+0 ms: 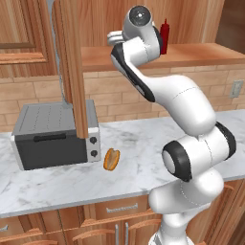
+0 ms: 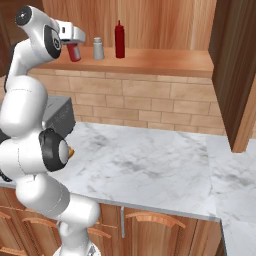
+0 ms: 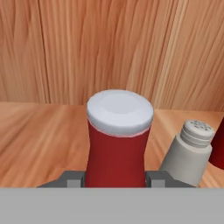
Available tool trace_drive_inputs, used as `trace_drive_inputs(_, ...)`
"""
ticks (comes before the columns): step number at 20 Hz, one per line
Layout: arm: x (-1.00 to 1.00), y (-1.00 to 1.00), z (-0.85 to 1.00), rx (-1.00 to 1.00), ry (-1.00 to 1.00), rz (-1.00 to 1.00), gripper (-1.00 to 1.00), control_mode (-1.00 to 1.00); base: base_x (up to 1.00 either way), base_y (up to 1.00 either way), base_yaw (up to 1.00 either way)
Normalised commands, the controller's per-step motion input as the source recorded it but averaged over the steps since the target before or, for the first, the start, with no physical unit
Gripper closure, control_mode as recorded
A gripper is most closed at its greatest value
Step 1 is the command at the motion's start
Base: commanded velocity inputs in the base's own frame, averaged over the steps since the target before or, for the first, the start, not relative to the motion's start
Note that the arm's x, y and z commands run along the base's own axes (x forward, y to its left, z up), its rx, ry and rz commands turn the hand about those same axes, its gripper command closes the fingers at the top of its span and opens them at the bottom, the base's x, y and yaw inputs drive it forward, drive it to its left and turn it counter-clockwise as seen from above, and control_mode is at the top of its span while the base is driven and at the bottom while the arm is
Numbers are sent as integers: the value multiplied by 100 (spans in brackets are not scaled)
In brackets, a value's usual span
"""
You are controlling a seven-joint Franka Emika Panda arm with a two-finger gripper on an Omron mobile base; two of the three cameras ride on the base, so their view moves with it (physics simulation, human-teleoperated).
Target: There are various items on the counter. Only move the condiments/shakers into the cabinet.
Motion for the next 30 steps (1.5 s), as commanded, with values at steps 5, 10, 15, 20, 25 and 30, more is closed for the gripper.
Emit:
trace_drive_inputs(5,42,0,-3,0,0,0,100,-100,0,0,0)
trace_drive_inputs(10,29,0,-27,-5,1,0,100,-100,0,0,0)
trace_drive_inputs(15,21,0,-27,-10,0,0,-100,-100,0,0,0)
trace_drive_inputs(20,9,-3,-14,-8,-2,0,-100,-100,0,0,0)
trace_drive_inputs(25,0,-12,-16,-7,-5,1,-100,-100,0,0,0)
trace_drive_inputs(30,0,-5,-6,-2,-2,1,-100,-100,0,0,0)
